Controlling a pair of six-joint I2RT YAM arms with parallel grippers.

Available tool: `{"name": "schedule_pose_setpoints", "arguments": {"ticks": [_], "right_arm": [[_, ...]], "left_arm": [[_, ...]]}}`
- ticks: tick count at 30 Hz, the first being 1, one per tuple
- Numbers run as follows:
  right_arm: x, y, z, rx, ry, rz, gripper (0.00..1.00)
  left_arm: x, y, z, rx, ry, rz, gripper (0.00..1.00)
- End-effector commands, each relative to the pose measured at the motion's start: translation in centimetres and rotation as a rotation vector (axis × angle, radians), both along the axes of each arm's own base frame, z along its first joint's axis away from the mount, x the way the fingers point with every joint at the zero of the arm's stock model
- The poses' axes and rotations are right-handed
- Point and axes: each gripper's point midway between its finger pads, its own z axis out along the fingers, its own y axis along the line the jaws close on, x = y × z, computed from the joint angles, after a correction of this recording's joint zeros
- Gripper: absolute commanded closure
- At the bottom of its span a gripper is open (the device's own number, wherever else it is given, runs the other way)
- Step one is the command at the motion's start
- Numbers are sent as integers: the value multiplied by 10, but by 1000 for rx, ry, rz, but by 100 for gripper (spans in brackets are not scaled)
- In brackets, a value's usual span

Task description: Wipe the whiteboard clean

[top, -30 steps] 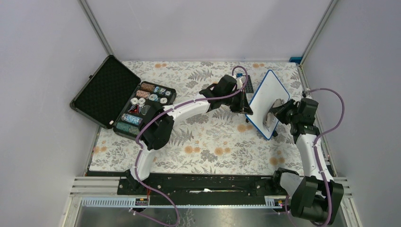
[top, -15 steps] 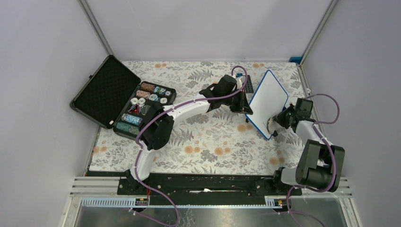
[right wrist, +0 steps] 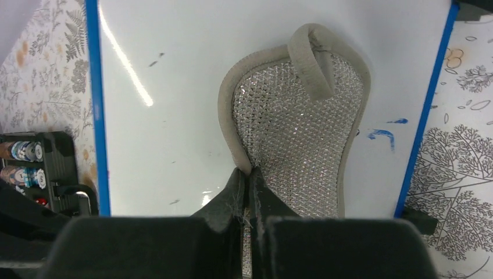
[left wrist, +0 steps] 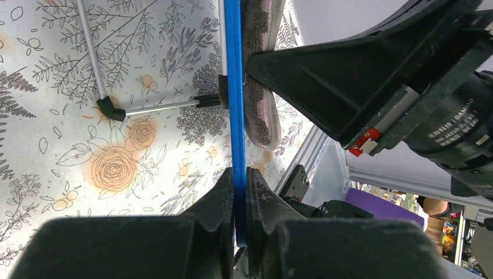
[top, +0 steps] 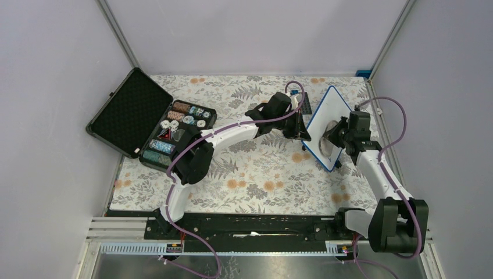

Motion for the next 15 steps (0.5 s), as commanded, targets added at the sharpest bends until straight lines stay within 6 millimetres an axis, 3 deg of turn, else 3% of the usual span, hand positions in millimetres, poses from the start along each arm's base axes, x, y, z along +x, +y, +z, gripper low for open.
{"name": "schedule_pose_setpoints", "arguments": {"ticks": [1,10,12,15], "right_arm": [[5,-6,5,-49,-5,-13,100],[-23,-52,-97,154,268,-194,100],[-22,-43,-103,192,288,-139,100],[-14,-30,-94,243,229,-80,100]], "left_arm": [[-33,-7,-10,13,6,-109,100],[-33,-6,-6,11,-6,-106,100],[-33,-6,-5,10,-6,-107,100],[-33,-6,-5,10,-7,-105,100]]}}
